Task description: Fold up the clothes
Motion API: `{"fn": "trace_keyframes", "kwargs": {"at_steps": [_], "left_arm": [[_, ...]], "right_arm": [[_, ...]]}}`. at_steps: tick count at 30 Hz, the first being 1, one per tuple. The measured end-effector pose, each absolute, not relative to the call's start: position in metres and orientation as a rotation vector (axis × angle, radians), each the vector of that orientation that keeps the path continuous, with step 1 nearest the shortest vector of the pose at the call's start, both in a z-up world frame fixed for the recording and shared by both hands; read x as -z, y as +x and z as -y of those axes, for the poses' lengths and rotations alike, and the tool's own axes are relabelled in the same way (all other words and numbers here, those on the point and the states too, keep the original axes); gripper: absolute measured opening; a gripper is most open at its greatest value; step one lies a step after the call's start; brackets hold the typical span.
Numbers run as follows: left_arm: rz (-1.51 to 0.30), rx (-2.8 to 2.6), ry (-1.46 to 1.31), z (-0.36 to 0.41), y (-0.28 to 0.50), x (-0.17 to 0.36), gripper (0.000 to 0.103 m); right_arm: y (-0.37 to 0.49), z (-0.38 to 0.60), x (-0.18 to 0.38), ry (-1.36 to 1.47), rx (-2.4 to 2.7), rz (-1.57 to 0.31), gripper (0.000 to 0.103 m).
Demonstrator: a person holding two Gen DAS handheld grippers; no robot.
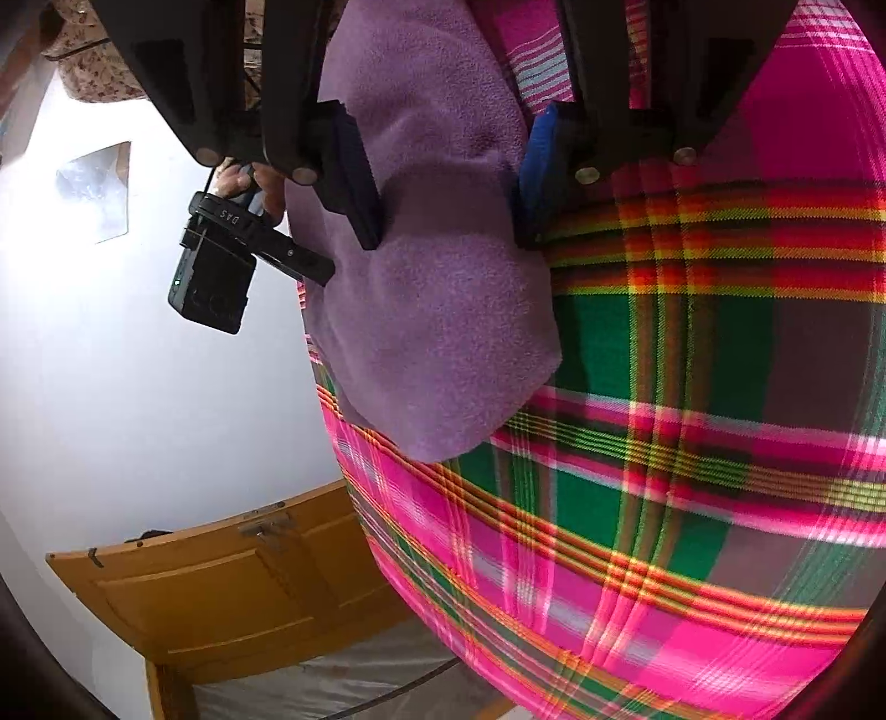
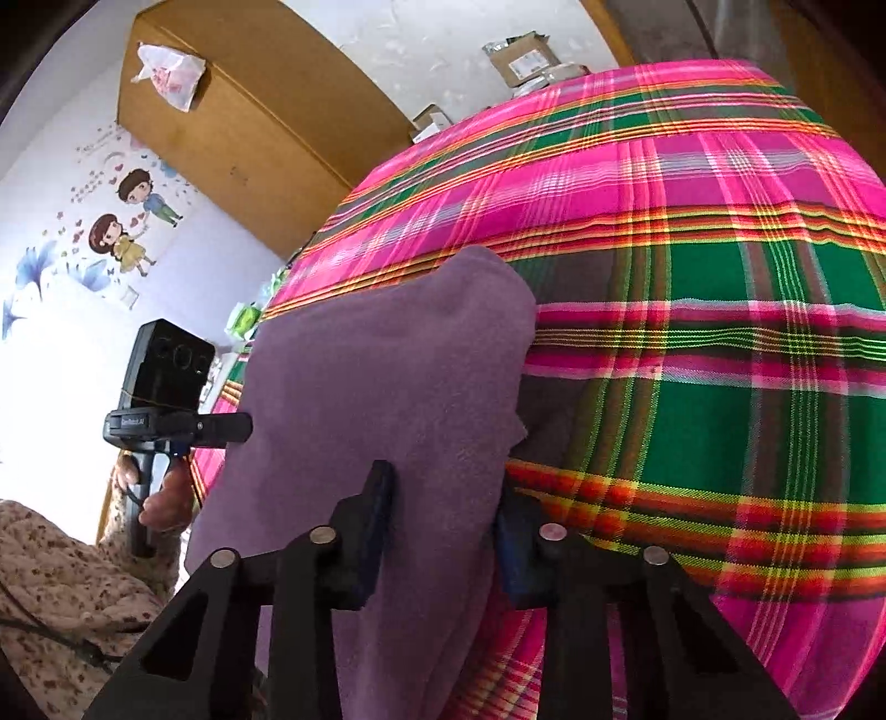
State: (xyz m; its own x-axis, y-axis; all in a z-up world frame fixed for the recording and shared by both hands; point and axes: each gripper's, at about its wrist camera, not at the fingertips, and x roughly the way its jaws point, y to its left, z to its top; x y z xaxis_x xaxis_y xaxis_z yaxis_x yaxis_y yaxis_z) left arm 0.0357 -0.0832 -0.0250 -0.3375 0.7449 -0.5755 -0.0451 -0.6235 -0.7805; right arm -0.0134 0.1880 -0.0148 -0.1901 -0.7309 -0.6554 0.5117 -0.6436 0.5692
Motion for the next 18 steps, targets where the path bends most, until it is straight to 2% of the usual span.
{"fn": "trace_keyframes", "kwargs": {"at_steps": [6,18], "left_arm": [[0.937,-1.988,-1.335,0.087,0.035,0.015,0.042],[0.919,-2.108,-1.29,0.125,0.009,-0.021,0.037]], "right_arm": [[-0.009,-0.184,0.006,1.218,1.956,0.294,0.024],[-0.037,-0.146,-0.024,1.124,1.958,0.336,0.022]]}}
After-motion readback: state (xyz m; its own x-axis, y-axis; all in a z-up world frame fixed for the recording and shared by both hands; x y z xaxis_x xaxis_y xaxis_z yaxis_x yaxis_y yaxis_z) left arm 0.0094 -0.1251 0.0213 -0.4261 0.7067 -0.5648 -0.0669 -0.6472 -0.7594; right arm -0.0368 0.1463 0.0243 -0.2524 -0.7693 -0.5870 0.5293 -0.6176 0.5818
